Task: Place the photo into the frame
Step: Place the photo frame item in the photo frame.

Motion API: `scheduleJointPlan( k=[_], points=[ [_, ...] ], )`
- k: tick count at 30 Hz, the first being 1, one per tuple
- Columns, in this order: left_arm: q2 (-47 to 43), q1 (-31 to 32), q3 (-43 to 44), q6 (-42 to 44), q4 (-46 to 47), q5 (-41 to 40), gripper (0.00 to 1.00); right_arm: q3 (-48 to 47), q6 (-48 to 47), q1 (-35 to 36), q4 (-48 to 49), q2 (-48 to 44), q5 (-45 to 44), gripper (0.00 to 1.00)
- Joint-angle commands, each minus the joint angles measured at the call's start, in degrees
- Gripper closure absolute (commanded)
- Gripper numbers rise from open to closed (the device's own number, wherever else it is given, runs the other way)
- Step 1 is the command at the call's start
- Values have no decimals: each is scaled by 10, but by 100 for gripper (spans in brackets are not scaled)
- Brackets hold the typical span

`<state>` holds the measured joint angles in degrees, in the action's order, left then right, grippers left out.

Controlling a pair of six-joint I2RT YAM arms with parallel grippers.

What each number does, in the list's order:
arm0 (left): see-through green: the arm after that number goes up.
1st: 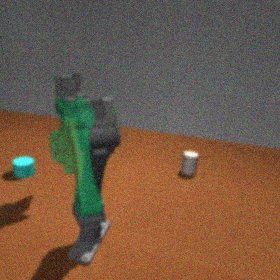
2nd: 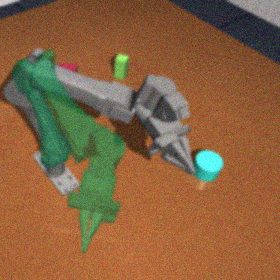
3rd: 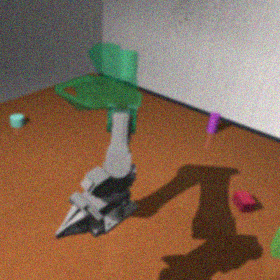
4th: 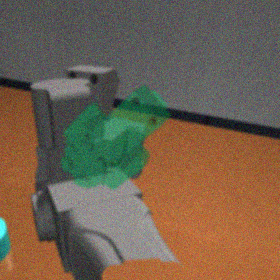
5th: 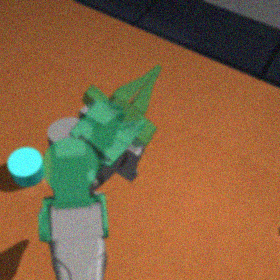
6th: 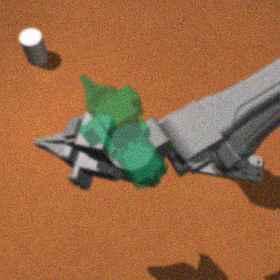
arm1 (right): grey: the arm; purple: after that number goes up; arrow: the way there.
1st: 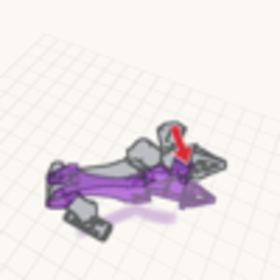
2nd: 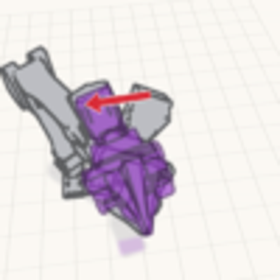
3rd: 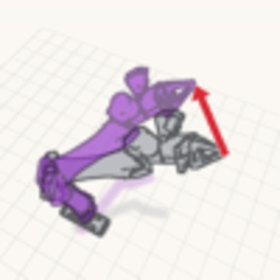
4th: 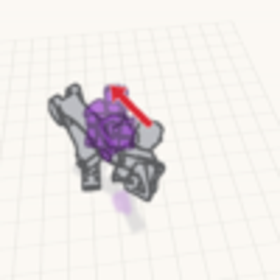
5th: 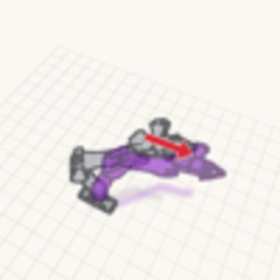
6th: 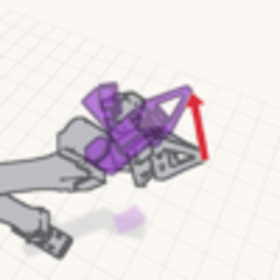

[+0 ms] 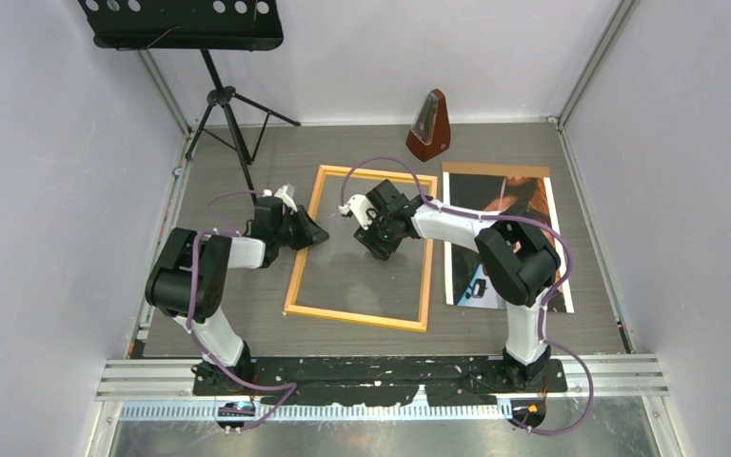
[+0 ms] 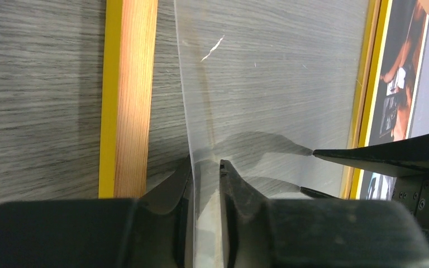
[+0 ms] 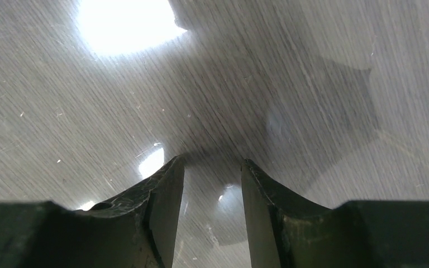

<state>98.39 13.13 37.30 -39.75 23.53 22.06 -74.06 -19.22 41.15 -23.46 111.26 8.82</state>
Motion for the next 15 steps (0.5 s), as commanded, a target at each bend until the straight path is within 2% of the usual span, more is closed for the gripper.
scheduleJointPlan(
  k=[1,9,15],
  points=[
    [-2,5,6,37,-30,-15,76,-10,-2,3,14,0,-7,52],
    [-30,5,10,50,-50,-23,56,-6,-2,2,15,0,-13,54],
    [-65,5,28,72,-111,-41,46,-6,-3,1,14,1,-14,54]
  ],
)
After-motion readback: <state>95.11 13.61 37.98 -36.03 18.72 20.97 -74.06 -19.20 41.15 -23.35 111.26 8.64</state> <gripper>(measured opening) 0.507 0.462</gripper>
